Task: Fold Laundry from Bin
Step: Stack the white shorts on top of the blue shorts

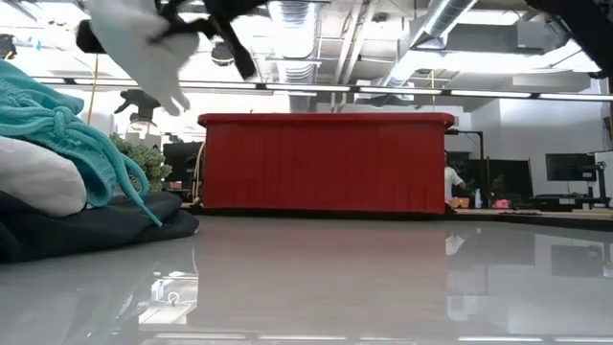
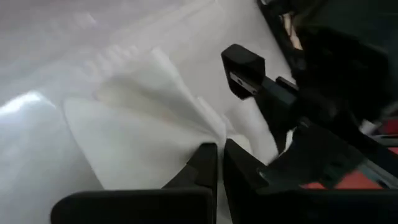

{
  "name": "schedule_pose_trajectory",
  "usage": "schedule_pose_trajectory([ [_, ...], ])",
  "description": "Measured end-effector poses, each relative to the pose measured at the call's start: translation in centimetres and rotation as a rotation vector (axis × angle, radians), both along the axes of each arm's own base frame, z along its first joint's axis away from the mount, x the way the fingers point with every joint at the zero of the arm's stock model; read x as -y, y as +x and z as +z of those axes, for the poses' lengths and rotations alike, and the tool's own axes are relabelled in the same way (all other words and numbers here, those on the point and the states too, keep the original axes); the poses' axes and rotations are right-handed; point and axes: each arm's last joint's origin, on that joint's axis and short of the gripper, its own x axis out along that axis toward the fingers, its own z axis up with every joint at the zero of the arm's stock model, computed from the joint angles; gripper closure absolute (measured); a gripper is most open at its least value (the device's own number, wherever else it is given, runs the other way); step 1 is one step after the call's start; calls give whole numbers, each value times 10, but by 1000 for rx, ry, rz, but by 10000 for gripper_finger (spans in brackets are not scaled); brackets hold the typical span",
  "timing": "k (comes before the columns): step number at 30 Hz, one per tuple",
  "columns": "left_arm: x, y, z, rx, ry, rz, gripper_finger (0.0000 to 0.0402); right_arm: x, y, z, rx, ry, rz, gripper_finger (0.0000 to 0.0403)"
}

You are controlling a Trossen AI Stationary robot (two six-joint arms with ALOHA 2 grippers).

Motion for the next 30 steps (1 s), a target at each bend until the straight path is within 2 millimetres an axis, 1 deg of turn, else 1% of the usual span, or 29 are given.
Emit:
schedule_pose_trajectory([
  [2, 5, -9, 2, 14, -48, 4, 401, -7, 7, 9, -18, -30, 52, 370],
  [4, 11, -18, 5, 36, -95, 12, 401, -12, 12, 13, -43, -73, 85, 370],
  [5, 14, -23, 6, 38, -119, 23, 401, -15, 13, 11, -59, -89, 102, 370],
  [8, 22, -33, 8, 55, -192, 30, 401, -27, 13, 4, -48, -59, 136, 370],
  [12, 36, -35, 6, 21, -254, -30, 401, -46, 11, 4, -39, -59, 171, 370],
  [16, 52, -32, 0, -54, -258, -88, 401, -58, 9, 2, -44, -63, 194, 370],
  [22, 67, -45, -10, -182, -260, -109, 401, -61, 9, 3, -36, -66, 193, 370],
  [26, 77, -57, -13, -231, -287, -128, 401, -66, 17, -8, -10, -44, 203, 370],
  [30, 89, -64, -16, -282, -320, -152, 401, -72, 30, -27, 49, 30, 259, 370],
])
